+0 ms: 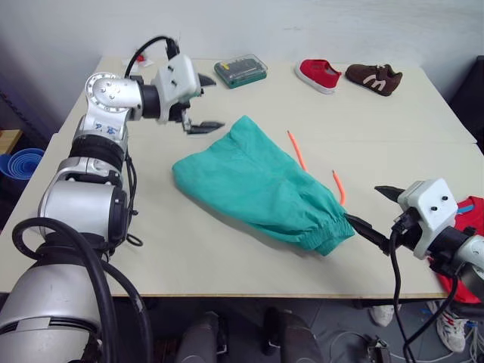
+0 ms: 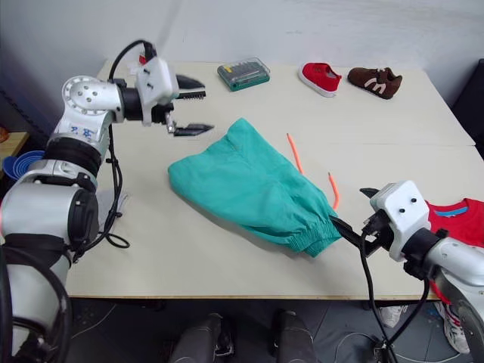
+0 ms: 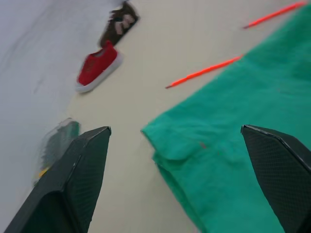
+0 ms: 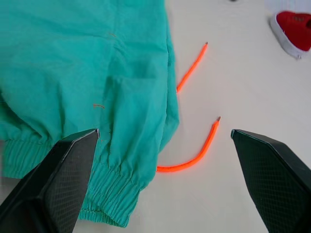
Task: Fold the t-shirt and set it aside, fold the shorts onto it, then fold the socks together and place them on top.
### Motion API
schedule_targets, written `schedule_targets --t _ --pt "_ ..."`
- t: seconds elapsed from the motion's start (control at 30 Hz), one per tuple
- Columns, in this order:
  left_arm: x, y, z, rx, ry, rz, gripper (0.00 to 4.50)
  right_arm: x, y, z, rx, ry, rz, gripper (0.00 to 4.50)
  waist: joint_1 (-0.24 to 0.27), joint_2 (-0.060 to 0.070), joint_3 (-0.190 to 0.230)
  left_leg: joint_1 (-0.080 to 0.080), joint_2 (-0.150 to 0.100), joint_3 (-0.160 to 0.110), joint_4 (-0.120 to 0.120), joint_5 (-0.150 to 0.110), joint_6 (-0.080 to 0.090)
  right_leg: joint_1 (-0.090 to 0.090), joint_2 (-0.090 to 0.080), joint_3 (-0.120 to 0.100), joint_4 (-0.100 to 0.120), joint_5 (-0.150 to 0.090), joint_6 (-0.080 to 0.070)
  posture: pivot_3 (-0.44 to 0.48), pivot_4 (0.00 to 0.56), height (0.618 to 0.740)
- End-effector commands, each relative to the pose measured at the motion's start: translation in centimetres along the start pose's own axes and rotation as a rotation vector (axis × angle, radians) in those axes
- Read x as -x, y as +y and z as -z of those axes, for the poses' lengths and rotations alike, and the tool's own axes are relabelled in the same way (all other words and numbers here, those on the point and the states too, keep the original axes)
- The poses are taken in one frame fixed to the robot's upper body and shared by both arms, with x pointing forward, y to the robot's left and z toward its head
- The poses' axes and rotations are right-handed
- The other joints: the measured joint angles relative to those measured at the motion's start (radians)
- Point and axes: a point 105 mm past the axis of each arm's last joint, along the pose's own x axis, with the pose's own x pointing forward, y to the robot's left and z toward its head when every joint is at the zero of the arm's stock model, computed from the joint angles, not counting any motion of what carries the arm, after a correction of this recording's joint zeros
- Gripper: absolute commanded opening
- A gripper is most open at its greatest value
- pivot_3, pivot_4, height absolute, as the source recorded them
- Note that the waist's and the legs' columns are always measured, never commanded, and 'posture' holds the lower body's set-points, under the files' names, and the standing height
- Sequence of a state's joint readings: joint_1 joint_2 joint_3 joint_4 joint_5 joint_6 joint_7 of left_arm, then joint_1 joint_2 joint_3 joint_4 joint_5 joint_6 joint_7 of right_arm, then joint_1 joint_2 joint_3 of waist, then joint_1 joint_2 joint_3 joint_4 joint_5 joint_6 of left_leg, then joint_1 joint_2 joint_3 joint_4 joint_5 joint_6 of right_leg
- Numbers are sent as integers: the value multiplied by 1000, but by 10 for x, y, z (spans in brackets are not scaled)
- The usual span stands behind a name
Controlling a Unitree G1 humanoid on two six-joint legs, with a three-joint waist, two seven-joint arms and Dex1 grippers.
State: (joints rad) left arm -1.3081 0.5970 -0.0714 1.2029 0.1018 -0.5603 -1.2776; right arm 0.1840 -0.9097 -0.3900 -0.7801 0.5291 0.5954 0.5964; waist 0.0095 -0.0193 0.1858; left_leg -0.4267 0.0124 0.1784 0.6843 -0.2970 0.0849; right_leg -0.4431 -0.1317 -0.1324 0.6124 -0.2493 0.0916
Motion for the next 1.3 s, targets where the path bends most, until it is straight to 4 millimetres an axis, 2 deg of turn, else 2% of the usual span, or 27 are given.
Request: schedule_targets --t 0.03,0.1,0.2,0.4,0.5,0.63,0.77,0.87,1.1,1.17,1.2,1.27,1.3 --pt "18 -29 13 -87 49 159 4500 0 44 -10 107 8 -210 4435 -10 0 0 0 0 0 0 0 0 0 0 0 1 0 0 0 150 740" --pt "24 -37 26 -92 90 152 4500 -4 61 -6 181 26 -273 4435 -11 -1 1 0 1 0 1 0 -1 0 0 0 4 0 0 0 150 740" --pt "29 -56 43 -127 156 209 4500 -15 66 2 302 33 -258 4435 -11 -3 0 -1 0 -1 3 0 0 1 -2 0 0 0 0 0 150 740" --pt "10 -78 52 -160 154 274 4500 -44 63 21 489 39 -204 4435 -10 -4 0 0 -1 -2 3 -3 -4 1 -6 1 0 0 0 0 150 740" --pt "-4 -73 55 -347 211 209 4500 -61 53 33 607 54 -133 4435 -13 -4 0 -1 0 -1 3 -1 -1 0 -5 1 1 0 0 0 150 740" --pt "-14 -62 58 -399 255 114 4500 -71 43 46 663 74 -66 4435 -11 -3 -1 0 0 -1 3 -1 -2 1 -5 2 3 0 0 0 150 740" --pt "-20 -60 66 -421 316 110 4500 -74 42 49 653 67 -56 3549 -10 -4 -1 5 0 -1 3 -3 -6 6 -5 0 3 0 0 0 150 740" --pt "-21 -63 69 -381 319 121 3861 -74 40 49 646 52 -50 2424 -10 -3 -1 6 0 -1 3 -2 -6 6 -6 1 3 0 0 0 150 740" --pt "-21 -73 69 -311 292 201 1644 -70 33 53 663 42 -92 101 -11 -3 -1 5 0 -2 3 0 -4 5 -7 0 5 -1 -1 0 150 740" --pt "-19 -74 65 -280 258 214 1048 -66 24 54 661 37 -98 0 -11 -3 -1 5 0 -2 3 0 -2 5 -7 -1 5 -1 -1 0 150 740" --pt "-18 -74 62 -262 238 218 598 -64 21 52 651 25 -101 0 -12 -3 -1 5 0 -1 3 1 -1 5 -7 -1 5 -1 -1 0 150 740" --pt "-14 -77 59 -212 201 243 20 -62 22 50 648 -2 -130 0 -14 -3 -1 5 0 -1 3 1 -1 4 -7 -1 5 -1 -1 0 150 740" --pt "-10 -81 58 -171 180 274 20 -61 25 49 663 -15 -159 0 -15 -3 -1 5 0 -1 3 1 -1 4 -6 -1 5 -1 -2 0 150 740"
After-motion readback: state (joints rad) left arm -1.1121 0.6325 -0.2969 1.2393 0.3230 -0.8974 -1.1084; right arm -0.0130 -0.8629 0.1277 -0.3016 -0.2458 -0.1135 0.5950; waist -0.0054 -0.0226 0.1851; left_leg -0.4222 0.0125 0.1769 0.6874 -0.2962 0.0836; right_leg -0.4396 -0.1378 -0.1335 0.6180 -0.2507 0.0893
